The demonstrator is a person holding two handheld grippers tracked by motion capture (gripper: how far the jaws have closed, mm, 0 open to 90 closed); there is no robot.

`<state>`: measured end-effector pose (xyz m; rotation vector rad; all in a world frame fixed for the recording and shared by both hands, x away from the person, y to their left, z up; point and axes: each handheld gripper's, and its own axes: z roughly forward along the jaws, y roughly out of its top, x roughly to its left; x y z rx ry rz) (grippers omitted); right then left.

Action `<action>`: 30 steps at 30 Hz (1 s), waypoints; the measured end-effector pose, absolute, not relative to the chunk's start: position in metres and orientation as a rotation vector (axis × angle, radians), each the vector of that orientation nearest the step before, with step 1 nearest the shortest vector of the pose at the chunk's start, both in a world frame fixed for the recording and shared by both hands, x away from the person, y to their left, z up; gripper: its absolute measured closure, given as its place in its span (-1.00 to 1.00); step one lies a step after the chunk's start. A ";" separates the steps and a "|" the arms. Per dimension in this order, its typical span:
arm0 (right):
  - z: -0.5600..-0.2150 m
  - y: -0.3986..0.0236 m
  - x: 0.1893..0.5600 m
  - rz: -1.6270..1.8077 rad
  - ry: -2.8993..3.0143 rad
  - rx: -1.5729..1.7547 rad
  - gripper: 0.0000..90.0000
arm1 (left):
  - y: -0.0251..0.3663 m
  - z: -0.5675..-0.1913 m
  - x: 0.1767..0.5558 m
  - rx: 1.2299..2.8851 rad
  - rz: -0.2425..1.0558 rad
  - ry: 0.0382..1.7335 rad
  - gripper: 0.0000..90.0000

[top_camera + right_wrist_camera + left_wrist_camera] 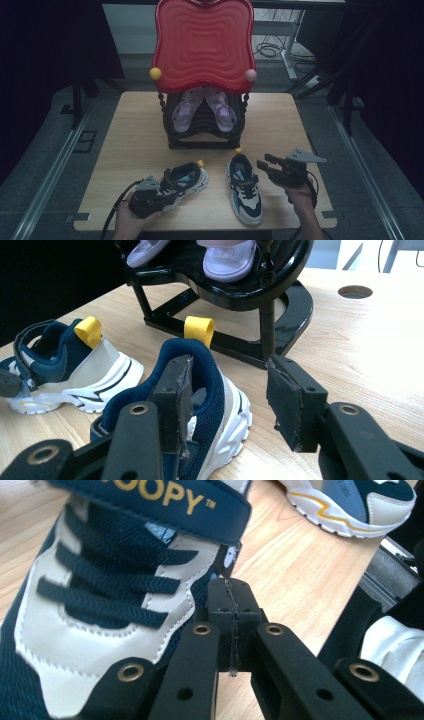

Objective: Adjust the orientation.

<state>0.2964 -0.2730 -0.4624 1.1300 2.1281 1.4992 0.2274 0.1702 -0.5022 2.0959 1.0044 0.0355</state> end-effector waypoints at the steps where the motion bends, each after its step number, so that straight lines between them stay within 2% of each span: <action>1: -0.462 -0.273 0.296 1.502 2.125 1.129 0.17 | 0.172 -0.502 0.228 2.093 0.036 1.010 1.00; 30: -0.459 -0.271 0.295 1.530 2.115 1.103 0.19 | 0.223 -0.499 0.267 2.025 0.081 1.144 1.00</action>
